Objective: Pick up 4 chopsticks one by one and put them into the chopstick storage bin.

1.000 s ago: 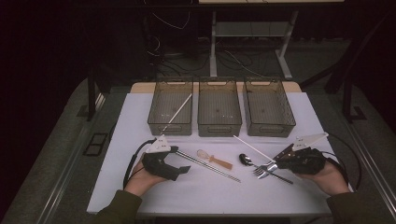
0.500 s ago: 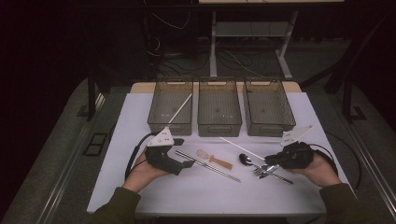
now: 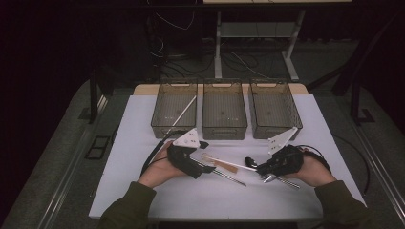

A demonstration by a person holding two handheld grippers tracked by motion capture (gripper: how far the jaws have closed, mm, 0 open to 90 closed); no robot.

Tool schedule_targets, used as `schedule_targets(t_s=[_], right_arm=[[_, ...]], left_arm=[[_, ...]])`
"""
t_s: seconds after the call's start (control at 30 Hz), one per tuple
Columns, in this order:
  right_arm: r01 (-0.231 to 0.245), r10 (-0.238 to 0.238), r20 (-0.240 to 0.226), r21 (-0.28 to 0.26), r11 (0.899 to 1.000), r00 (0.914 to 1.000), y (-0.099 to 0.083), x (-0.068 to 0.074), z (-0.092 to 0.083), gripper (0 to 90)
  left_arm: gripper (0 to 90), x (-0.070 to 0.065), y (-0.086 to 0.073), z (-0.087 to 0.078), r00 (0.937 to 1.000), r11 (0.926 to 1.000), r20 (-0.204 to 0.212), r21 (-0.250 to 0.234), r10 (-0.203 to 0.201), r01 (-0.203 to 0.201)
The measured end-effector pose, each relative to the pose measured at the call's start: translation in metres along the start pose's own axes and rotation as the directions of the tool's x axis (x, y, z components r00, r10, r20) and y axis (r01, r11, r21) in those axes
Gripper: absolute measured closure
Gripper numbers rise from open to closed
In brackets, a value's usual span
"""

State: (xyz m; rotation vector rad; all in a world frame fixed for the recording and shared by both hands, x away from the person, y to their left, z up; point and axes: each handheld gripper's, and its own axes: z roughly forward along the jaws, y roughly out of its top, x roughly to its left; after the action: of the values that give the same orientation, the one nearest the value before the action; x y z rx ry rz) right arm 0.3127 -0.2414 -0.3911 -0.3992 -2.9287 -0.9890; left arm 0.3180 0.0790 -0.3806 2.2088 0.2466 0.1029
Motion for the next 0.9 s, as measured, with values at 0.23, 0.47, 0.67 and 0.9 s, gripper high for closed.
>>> schedule_targets(t_s=[0.23, 0.47, 0.67, 0.9], right_arm=[[0.069, -0.068, -0.037, 0.026, 0.997, 0.9970, 0.017, 0.008, 0.009, 84.7], [0.123, -0.120, -0.073, 0.039, 0.992, 0.9902, 0.029, 0.014, 0.016, 84.7], [0.143, -0.138, -0.085, 0.049, 0.989, 0.9867, 0.035, 0.018, 0.020, 84.7], [0.154, -0.148, -0.094, 0.057, 0.986, 0.9845, 0.042, 0.020, 0.022, 84.7]], left_arm=[[27.8, -0.007, 0.008, 0.018, 0.9955, 0.9962, 0.079, 0.065, 0.052, -0.057], [45.0, -0.010, 0.007, 0.023, 0.9866, 0.9887, 0.144, 0.118, 0.075, -0.093], [57.6, -0.016, 0.007, 0.030, 0.9780, 0.9812, 0.185, 0.148, 0.096, -0.124], [68.3, -0.018, 0.005, 0.034, 0.9756, 0.9746, 0.191, 0.173, 0.108, -0.142]])
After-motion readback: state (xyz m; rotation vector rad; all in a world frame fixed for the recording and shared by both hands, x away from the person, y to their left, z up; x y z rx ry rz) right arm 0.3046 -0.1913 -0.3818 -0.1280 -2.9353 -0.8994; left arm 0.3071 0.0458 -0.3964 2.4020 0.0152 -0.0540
